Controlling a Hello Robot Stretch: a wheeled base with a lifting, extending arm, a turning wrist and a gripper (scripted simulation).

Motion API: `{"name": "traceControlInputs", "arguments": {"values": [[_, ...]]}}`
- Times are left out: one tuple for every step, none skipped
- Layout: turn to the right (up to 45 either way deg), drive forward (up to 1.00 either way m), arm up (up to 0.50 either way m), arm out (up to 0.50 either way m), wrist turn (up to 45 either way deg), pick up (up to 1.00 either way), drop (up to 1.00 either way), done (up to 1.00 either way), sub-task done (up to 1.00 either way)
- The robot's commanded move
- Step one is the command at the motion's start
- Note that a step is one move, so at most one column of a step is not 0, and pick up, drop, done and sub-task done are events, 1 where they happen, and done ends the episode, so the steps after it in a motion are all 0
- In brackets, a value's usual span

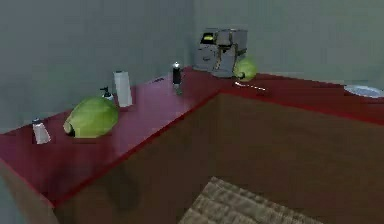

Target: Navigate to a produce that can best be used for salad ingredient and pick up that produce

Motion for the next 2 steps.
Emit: {"name": "traceControlInputs", "arguments": {"values": [[-45.0, 0.00, 0.00, 0.00, 0.0, 0.00, 0.00, 0.00, 0.00], [-45.0, 0.00, 0.00, 0.00, 0.0, 0.00, 0.00, 0.00, 0.00]]}}
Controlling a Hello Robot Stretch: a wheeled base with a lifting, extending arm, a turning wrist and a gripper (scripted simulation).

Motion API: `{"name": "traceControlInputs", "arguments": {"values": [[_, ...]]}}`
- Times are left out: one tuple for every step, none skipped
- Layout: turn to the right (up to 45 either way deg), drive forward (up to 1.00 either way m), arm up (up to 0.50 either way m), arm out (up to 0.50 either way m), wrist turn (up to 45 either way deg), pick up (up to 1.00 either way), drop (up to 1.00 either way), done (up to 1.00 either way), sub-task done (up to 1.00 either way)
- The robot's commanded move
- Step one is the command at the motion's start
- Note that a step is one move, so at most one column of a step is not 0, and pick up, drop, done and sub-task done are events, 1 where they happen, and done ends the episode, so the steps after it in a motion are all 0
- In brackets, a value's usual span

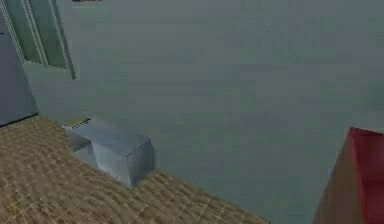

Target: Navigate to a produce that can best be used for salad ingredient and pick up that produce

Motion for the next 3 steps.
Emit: {"name": "traceControlInputs", "arguments": {"values": [[-24.0, 0.00, 0.00, 0.00, 0.0, 0.00, 0.00, 0.00, 0.00], [45.0, 0.00, 0.00, 0.00, 0.0, 0.00, 0.00, 0.00, 0.00], [45.0, 0.00, 0.00, 0.00, 0.0, 0.00, 0.00, 0.00, 0.00]]}}
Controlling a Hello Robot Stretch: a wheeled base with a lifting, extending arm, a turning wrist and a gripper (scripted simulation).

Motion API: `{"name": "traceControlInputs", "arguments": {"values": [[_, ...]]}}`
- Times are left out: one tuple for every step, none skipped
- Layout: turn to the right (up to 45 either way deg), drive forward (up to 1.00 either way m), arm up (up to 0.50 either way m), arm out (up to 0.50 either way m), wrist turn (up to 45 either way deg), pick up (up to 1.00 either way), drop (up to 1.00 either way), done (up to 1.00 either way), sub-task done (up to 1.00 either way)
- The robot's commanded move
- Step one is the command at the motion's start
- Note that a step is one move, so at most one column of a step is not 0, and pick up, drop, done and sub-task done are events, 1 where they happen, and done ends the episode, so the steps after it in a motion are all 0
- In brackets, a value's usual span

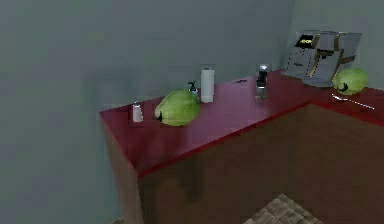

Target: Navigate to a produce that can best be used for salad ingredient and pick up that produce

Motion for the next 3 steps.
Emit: {"name": "traceControlInputs", "arguments": {"values": [[9.0, 0.00, 0.00, 0.00, 0.0, 0.00, 0.00, 0.00, 0.00], [0.0, 0.35, 0.00, 0.00, 0.0, 0.00, 0.00, 0.00, 0.00], [-45.0, 0.00, 0.00, 0.00, 0.0, 0.00, 0.00, 0.00, 0.00]]}}
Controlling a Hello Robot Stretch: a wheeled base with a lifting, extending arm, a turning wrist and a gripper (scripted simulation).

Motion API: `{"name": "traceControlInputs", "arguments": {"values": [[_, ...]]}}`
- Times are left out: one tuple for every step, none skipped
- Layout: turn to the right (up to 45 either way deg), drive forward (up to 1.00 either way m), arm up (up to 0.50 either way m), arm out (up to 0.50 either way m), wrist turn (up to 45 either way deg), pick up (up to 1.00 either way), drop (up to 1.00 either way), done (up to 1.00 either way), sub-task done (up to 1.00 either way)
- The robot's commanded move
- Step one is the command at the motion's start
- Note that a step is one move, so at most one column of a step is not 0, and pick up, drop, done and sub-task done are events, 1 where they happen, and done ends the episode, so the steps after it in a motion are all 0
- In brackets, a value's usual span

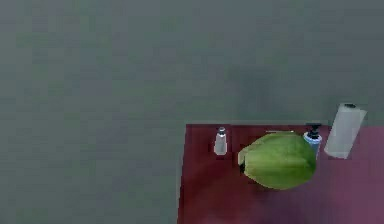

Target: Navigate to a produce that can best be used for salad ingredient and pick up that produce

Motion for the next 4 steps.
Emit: {"name": "traceControlInputs", "arguments": {"values": [[-45.0, 0.00, 0.00, 0.00, 0.0, 0.00, 0.00, 0.00, 0.00], [-18.0, 0.00, 0.00, 0.00, 0.0, 0.00, 0.00, 0.00, 0.00], [0.0, 0.00, 0.50, 0.00, 0.0, 0.00, 0.00, 0.00, 0.00], [0.0, 0.00, 0.38, 0.00, 0.0, 0.00, 0.00, 0.00, 0.00]]}}
